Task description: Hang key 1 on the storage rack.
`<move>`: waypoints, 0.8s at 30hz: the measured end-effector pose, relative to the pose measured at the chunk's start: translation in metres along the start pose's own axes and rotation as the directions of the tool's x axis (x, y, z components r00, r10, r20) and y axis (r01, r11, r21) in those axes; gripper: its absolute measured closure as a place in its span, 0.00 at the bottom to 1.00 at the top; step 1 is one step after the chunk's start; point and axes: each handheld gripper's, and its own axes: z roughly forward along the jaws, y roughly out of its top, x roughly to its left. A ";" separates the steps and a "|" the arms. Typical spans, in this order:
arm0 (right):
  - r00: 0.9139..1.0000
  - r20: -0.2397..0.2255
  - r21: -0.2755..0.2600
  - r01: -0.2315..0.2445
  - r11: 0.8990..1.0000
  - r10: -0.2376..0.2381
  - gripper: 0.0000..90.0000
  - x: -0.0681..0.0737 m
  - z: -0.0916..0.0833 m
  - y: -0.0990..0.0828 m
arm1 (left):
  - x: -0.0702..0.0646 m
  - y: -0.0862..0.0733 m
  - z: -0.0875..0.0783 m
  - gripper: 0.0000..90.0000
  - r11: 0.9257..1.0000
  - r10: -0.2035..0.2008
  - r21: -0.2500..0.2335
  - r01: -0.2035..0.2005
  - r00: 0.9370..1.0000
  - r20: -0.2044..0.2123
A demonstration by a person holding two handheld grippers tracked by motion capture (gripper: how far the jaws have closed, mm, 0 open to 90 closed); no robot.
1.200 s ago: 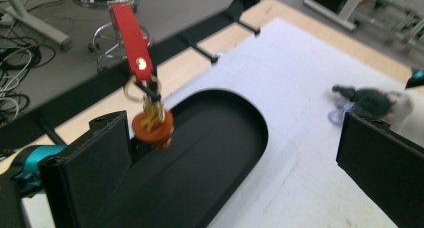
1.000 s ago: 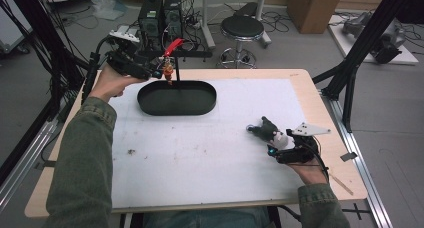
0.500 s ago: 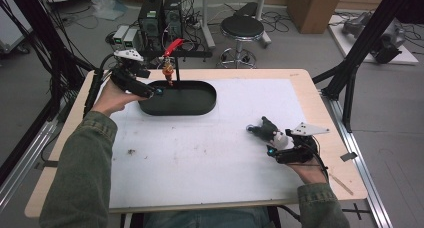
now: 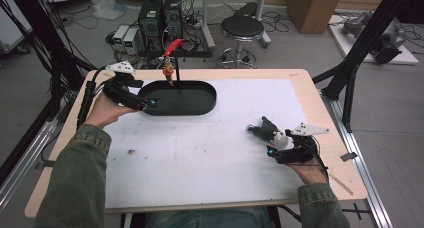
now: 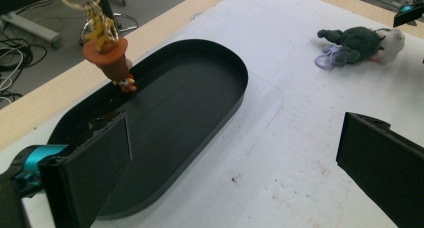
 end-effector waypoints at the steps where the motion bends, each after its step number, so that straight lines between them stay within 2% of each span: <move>1: 1.000 0.000 0.000 0.000 1.000 0.000 0.01 0.000 0.000 0.000 | -0.001 -0.004 -0.001 0.02 1.000 -0.004 -0.005 0.004 1.000 -0.003; 4: 1.000 -0.001 0.004 -0.005 1.000 0.005 0.01 0.000 0.000 0.000 | -0.006 -0.021 -0.005 0.02 1.000 -0.017 -0.018 0.017 1.000 0.008; 5: 1.000 0.000 0.005 -0.001 1.000 0.001 0.01 0.000 0.000 0.000 | -0.006 -0.021 -0.005 0.02 1.000 -0.017 -0.018 0.017 1.000 0.008; 6: 1.000 0.000 0.005 -0.004 1.000 0.004 0.01 0.001 0.000 0.000 | -0.009 -0.030 -0.006 0.02 1.000 -0.021 -0.017 0.021 1.000 0.013; 7: 1.000 0.000 0.005 -0.004 1.000 0.004 0.01 0.001 0.000 0.000 | -0.009 -0.030 -0.006 0.02 1.000 -0.021 -0.017 0.021 1.000 0.013; 8: 1.000 0.002 0.006 -0.006 1.000 0.006 0.01 0.001 -0.001 0.000 | -0.011 -0.037 -0.007 0.02 1.000 -0.021 -0.010 0.021 1.000 0.012; 17: 1.000 0.003 0.001 0.004 1.000 -0.004 0.01 0.001 0.000 0.000 | -0.016 -0.063 -0.012 0.02 0.999 -0.048 -0.012 0.048 0.999 0.009; 20: 1.000 0.002 0.004 0.003 1.000 -0.003 0.01 0.001 0.000 -0.001 | -0.018 -0.072 -0.013 0.02 0.999 -0.046 0.012 0.046 0.999 0.003; 24: 1.000 0.004 0.003 0.002 1.000 -0.002 0.01 0.001 0.000 -0.001 | -0.020 -0.085 -0.016 0.02 0.998 -0.063 0.017 0.063 0.998 -0.006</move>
